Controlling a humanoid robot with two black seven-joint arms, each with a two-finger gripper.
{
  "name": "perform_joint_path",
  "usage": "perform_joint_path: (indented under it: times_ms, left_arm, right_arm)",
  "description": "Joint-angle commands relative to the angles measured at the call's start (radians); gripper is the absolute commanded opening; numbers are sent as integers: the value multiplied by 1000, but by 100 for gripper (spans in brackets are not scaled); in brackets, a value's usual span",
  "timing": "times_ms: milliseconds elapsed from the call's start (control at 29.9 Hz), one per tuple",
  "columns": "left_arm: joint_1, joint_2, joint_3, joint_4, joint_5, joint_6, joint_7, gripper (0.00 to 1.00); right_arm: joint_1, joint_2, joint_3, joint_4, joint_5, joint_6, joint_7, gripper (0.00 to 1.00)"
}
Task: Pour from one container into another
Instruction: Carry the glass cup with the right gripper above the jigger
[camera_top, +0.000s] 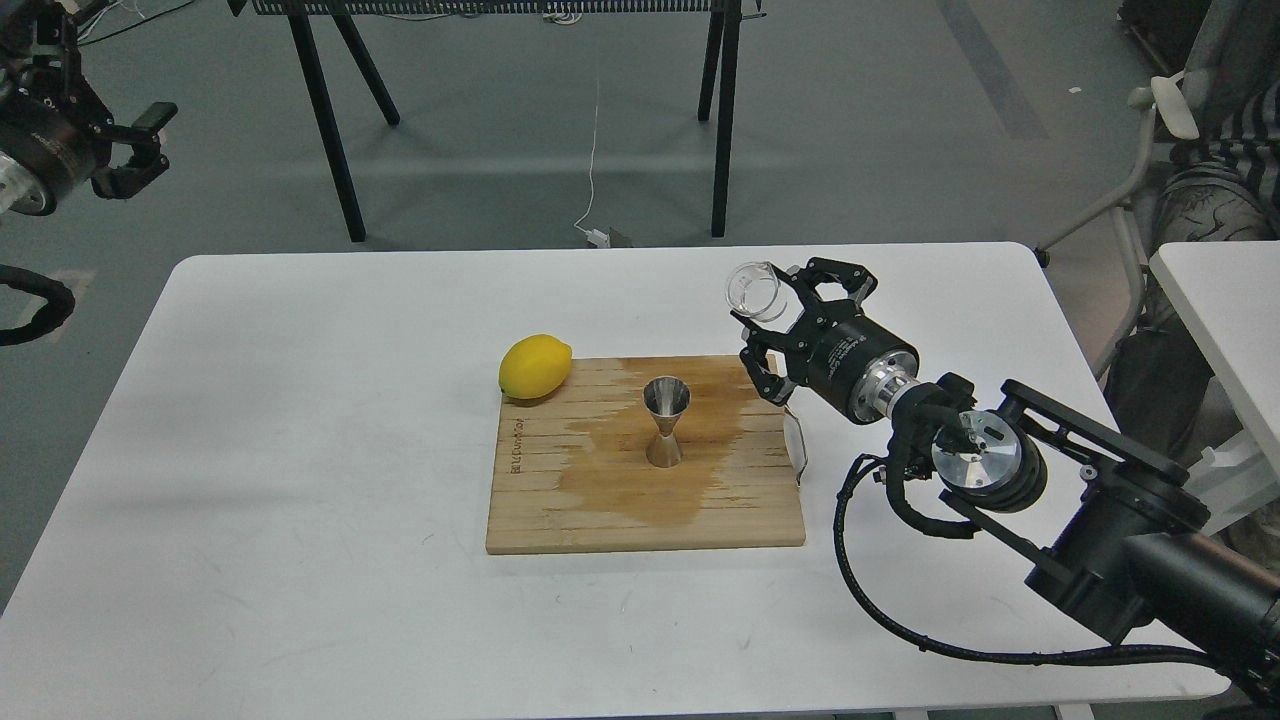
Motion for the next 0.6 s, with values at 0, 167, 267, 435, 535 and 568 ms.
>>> perform_joint_path:
  times_ms: [0, 167, 267, 435, 535, 568]
  left_arm:
    - [-7, 0, 0, 0, 1, 0, 0, 100]
    - [-9, 5, 0, 0, -1, 0, 1, 100]
    - [-9, 12, 2, 0, -1, 0, 1, 100]
    - [-9, 15, 2, 0, -1, 0, 1, 100]
    - [-9, 15, 2, 0, -1, 0, 1, 100]
    - [-9, 15, 0, 0, -1, 0, 1, 100]
  right_arm:
    - [27, 3, -36, -1, -18, -10, 0, 2]
    - [45, 4, -56, 4, -24, -26, 0, 2]
    - [53, 1, -58, 10, -52, -39, -3, 2]
    - [89, -5, -118, 8, -76, -43, -4, 2]
    - [100, -6, -141, 10, -78, -43, -4, 2]
    - [102, -6, -145, 10, -82, -43, -4, 2]
